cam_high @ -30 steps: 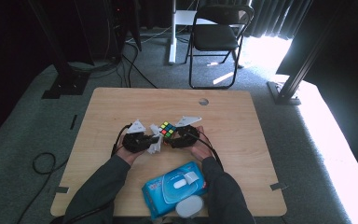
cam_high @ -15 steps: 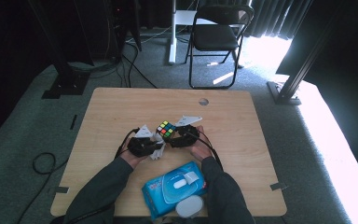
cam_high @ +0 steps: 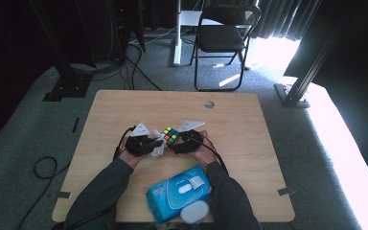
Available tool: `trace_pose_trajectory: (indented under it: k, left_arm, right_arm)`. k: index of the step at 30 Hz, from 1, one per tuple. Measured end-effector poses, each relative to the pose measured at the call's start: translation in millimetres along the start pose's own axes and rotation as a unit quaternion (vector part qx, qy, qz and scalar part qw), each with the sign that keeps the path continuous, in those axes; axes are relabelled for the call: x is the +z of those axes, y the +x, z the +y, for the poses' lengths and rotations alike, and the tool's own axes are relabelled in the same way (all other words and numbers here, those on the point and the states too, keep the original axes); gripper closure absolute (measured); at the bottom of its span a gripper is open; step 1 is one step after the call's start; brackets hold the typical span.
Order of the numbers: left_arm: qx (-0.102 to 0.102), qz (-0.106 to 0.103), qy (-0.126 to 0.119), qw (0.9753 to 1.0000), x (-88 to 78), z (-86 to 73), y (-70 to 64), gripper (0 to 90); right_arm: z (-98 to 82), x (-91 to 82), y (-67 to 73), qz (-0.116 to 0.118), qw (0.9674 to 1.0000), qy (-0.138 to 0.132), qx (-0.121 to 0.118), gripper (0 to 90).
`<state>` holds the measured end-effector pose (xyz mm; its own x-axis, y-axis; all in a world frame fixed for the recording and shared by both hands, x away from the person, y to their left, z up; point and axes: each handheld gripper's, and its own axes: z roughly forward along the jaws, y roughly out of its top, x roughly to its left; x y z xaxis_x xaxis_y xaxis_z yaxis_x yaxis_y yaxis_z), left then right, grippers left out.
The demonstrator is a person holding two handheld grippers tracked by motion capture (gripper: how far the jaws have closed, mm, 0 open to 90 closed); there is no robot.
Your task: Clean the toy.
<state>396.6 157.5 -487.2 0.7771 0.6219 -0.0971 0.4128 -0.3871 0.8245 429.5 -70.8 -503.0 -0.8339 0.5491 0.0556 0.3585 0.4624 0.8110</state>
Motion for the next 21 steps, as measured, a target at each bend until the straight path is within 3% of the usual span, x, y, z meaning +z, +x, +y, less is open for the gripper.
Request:
trace_pose_trajectory:
  k: [8,21]
  left_arm:
    - [0.005,-0.01,0.023,0.9997,14.7,-5.5,-6.9,83.1]
    - [0.035,-0.031,0.047,0.9978,32.3,-2.0,-24.0,83.1]
  right_arm:
    - [5.9,-2.4,-0.7,-0.014,0.9999,-0.006,0.003,34.4]
    - [12.2,-2.9,-0.6,-0.024,0.9995,-0.016,0.014,34.4]
